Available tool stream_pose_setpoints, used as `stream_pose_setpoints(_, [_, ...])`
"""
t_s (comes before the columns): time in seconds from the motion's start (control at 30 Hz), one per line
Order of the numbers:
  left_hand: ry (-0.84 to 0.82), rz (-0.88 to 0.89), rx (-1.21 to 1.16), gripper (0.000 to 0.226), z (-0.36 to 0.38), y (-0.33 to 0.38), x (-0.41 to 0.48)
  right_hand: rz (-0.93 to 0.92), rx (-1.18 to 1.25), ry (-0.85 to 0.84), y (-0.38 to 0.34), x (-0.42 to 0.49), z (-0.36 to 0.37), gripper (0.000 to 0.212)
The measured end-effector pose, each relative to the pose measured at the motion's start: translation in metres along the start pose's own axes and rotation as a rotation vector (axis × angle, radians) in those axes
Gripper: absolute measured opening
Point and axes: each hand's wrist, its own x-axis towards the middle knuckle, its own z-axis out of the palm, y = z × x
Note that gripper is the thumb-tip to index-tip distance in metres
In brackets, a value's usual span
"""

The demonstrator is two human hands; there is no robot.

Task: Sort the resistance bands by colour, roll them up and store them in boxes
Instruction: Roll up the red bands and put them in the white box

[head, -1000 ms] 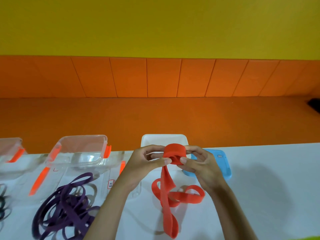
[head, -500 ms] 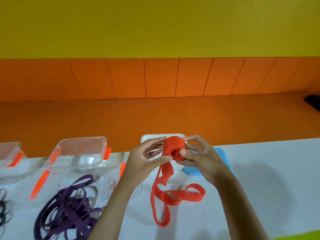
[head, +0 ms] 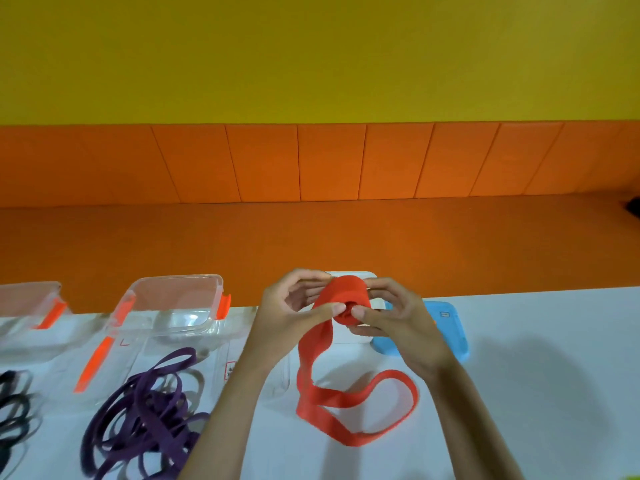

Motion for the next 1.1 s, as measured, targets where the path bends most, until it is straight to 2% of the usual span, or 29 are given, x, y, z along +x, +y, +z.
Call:
stream_pose_setpoints(0.1, [0.023,0.036,0.011,0.039,0.003,0.0,0.0,0.001,0.182,-0.031,0.007,0.0,0.007,0.041])
stream_pose_setpoints(0.17, [0.007,0.039,0.026,0.038,0.001,0.002,0.002,0.024,0.199,-0.046,0.007,0.001,0.01,0.042])
stream_pose_setpoints(0.3, [-0.079,0.008,0.159,0.038,-0.005,0.002,0.006,0.037,-0.185,-0.023,-0.003,0.004,-0.001,0.039])
stream_pose_setpoints(0.33, [-0.085,-0.007,0.182,0.04,-0.005,0.001,0.006,0.045,-0.209,-0.011,-0.005,0.005,-0.004,0.04])
stream_pose_setpoints(0.6, [-0.032,-0.071,0.066,0.041,-0.004,-0.015,0.001,0.043,0.021,0.079,0.002,0.008,-0.001,0.032])
stream_pose_setpoints(0.9, [0.053,-0.047,0.067,0.05,-0.012,0.001,0.013,0.017,0.075,-0.05,0.001,0.015,0.002,0.041])
stream_pose_setpoints(1.03, [0.056,-0.002,0.015,0.053,-0.012,0.008,0.018,-0.025,0.103,-0.01,-0.014,0.021,0.011,0.048])
stream_pose_setpoints(1.1, [0.048,0.001,-0.013,0.051,-0.013,0.008,0.018,-0.037,0.14,-0.003,-0.016,0.022,0.012,0.042])
